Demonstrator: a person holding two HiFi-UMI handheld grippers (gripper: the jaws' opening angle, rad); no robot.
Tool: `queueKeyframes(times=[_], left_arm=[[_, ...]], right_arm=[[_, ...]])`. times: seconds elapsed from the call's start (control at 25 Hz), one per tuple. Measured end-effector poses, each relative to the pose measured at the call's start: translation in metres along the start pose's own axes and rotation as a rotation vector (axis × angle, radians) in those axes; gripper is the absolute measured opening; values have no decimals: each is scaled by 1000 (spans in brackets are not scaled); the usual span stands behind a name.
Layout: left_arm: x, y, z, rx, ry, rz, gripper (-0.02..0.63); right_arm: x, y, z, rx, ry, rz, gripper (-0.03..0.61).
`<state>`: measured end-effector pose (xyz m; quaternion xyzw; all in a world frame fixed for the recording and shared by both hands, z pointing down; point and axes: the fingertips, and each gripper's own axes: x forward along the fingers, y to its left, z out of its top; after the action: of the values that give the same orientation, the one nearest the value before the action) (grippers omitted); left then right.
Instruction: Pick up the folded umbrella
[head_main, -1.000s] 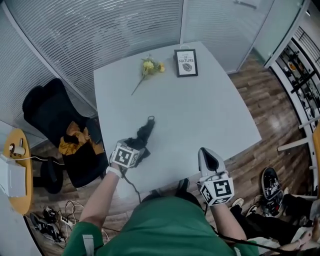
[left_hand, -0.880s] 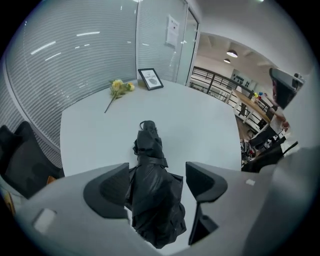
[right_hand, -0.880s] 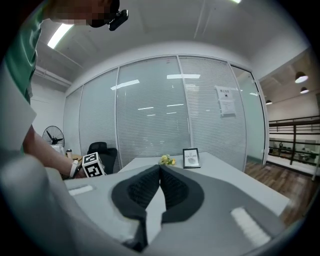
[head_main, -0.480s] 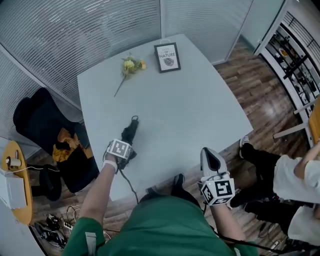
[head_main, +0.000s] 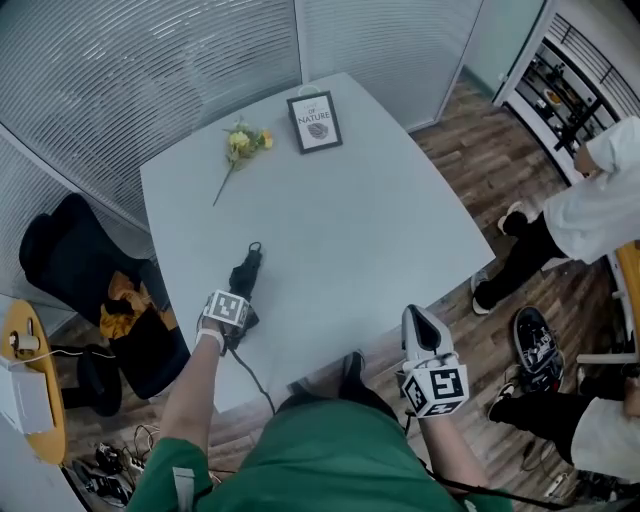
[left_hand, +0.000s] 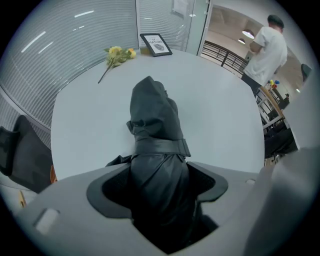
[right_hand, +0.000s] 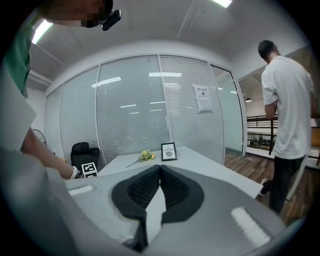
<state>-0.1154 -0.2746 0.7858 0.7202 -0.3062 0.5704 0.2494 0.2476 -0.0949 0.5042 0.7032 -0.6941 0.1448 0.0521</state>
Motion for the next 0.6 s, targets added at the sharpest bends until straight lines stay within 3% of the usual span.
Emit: queueKeyframes(times=[0.4, 0.6], left_arm=[[-4, -2, 0, -22, -37, -22, 296], [-12, -19, -9, -155, -110, -164, 288]], right_arm=[[12, 17, 7, -24, 0, 52, 3], [16, 25, 8, -33, 6, 79, 3]])
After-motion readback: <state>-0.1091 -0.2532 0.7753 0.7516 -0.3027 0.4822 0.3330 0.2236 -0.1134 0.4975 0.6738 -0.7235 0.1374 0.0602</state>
